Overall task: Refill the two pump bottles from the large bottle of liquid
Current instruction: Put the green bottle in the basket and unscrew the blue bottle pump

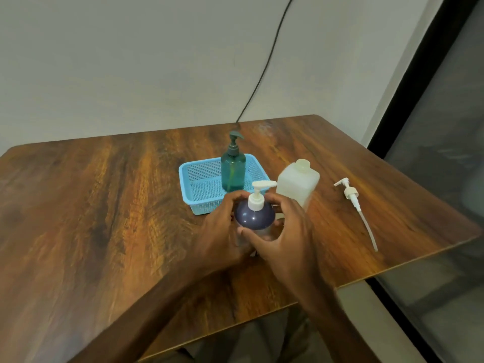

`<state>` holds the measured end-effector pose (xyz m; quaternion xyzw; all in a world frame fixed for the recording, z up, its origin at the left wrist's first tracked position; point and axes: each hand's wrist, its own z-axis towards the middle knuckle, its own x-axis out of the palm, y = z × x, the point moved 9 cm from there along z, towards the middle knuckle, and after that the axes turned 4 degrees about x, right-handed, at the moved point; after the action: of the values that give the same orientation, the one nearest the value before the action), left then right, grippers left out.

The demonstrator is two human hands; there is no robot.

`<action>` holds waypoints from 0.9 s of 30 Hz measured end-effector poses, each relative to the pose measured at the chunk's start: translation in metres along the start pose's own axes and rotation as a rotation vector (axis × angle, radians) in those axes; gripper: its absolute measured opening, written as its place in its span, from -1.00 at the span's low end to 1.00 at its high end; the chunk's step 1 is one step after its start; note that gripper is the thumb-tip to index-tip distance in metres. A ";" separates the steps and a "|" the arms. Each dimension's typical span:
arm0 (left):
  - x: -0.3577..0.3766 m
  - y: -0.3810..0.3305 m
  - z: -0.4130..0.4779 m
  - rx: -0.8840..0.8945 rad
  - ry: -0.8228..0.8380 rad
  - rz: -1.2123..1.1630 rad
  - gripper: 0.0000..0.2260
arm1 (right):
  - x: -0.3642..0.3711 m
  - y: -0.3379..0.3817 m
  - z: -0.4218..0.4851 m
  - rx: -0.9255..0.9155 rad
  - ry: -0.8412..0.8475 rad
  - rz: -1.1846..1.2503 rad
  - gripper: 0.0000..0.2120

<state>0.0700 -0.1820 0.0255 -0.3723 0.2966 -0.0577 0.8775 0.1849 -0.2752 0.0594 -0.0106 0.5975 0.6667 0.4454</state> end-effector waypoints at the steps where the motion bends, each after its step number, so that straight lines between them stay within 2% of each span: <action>1: 0.002 0.001 0.001 0.000 0.000 -0.011 -0.31 | 0.000 -0.002 -0.001 -0.009 0.010 0.009 -0.27; 4: 0.000 0.005 0.004 -0.001 0.008 -0.036 -0.32 | -0.004 -0.004 0.005 -0.010 0.033 0.093 -0.41; 9: -0.005 0.012 0.013 -0.046 0.089 -0.097 -0.29 | -0.010 0.003 0.022 0.002 -0.046 0.162 -0.66; 13: -0.009 0.016 0.018 -0.015 0.150 -0.104 -0.26 | -0.005 0.005 0.023 0.030 -0.130 0.174 -0.65; 18: -0.008 0.013 0.017 0.064 0.139 -0.172 -0.26 | -0.010 0.011 0.021 -0.064 -0.199 0.113 -0.71; 22: -0.009 0.009 0.018 0.110 0.144 -0.175 -0.28 | -0.008 0.010 0.025 -0.095 -0.151 0.098 -0.72; 25: -0.012 0.011 0.016 0.102 0.182 -0.199 -0.25 | 0.001 0.007 0.031 -0.115 0.004 0.150 -0.73; 27: -0.014 0.010 0.016 0.110 0.191 -0.204 -0.24 | 0.004 0.007 0.035 -0.123 0.108 0.142 -0.65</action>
<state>0.0666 -0.1609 0.0341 -0.3448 0.3358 -0.1978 0.8540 0.1965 -0.2435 0.0727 -0.0316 0.5778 0.7306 0.3624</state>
